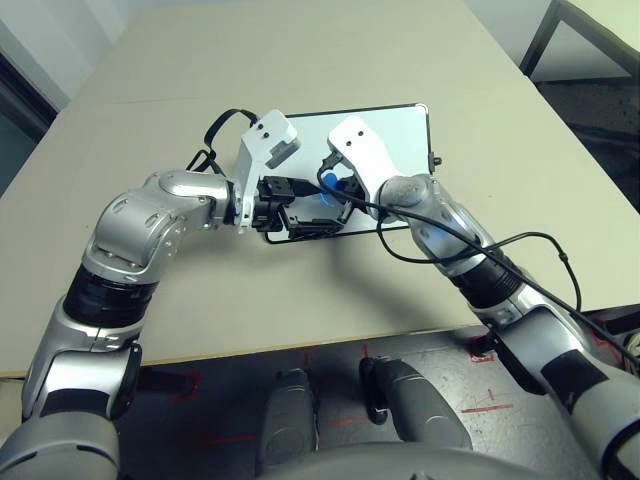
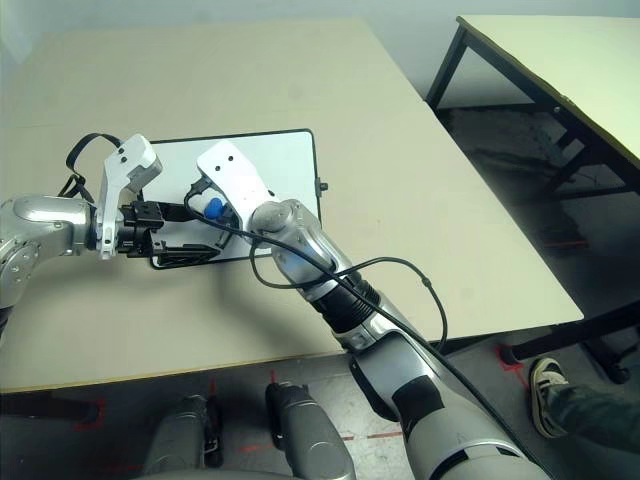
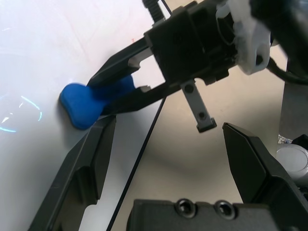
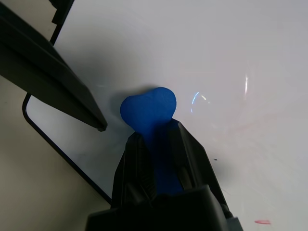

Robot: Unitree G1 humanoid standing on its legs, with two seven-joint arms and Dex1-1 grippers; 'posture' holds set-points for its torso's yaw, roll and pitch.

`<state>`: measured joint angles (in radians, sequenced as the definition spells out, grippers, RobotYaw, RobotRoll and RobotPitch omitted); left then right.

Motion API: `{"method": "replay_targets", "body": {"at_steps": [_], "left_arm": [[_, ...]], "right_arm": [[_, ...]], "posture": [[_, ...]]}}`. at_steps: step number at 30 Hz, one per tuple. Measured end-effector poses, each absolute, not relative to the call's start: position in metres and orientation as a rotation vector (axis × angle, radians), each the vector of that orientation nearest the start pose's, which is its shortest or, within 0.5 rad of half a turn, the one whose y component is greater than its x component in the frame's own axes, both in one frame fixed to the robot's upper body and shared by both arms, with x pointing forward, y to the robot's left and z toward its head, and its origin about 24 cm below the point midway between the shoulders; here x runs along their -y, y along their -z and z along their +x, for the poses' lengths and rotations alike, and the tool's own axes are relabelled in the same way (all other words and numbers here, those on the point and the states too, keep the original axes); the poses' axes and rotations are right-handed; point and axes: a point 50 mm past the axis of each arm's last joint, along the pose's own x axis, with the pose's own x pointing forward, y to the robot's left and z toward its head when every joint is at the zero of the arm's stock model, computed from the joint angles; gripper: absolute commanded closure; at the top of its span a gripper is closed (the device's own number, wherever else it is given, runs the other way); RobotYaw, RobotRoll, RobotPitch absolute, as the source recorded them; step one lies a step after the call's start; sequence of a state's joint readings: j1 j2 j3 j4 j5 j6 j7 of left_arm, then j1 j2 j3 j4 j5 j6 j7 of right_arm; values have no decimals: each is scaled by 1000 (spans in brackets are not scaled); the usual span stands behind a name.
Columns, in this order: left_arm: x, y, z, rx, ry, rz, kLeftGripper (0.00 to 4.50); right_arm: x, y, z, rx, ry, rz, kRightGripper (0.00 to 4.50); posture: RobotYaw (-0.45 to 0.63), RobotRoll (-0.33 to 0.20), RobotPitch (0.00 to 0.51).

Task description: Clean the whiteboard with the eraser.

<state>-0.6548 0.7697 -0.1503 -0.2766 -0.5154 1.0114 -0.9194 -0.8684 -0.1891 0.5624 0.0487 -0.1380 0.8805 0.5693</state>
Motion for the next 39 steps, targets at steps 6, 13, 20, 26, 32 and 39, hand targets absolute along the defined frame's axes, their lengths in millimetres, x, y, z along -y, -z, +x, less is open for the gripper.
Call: {"method": "replay_targets", "body": {"at_steps": [6, 13, 20, 26, 32, 39], "left_arm": [[-159, -198, 283, -409, 1085, 315, 0], [-160, -198, 283, -410, 1083, 315, 0], [-160, -198, 283, -410, 1086, 317, 0], [-159, -198, 284, -404, 1094, 317, 0], [-159, -198, 284, -404, 1097, 314, 0], [-159, -198, 284, -401, 1099, 314, 0]], "right_arm": [[32, -155, 322, -265, -833, -755, 3933], [69, -157, 323, -319, -719, -748, 3933], [105, -163, 325, -380, -582, -729, 3933], [121, -164, 323, -395, -530, -725, 3933], [109, -163, 324, -384, -536, -706, 3933], [76, -164, 323, -346, -618, -732, 3933]], "posture": [[-43, 0, 158], [-55, 0, 155], [-80, 0, 150], [-83, 0, 149], [-73, 0, 145], [-47, 0, 141]]}}
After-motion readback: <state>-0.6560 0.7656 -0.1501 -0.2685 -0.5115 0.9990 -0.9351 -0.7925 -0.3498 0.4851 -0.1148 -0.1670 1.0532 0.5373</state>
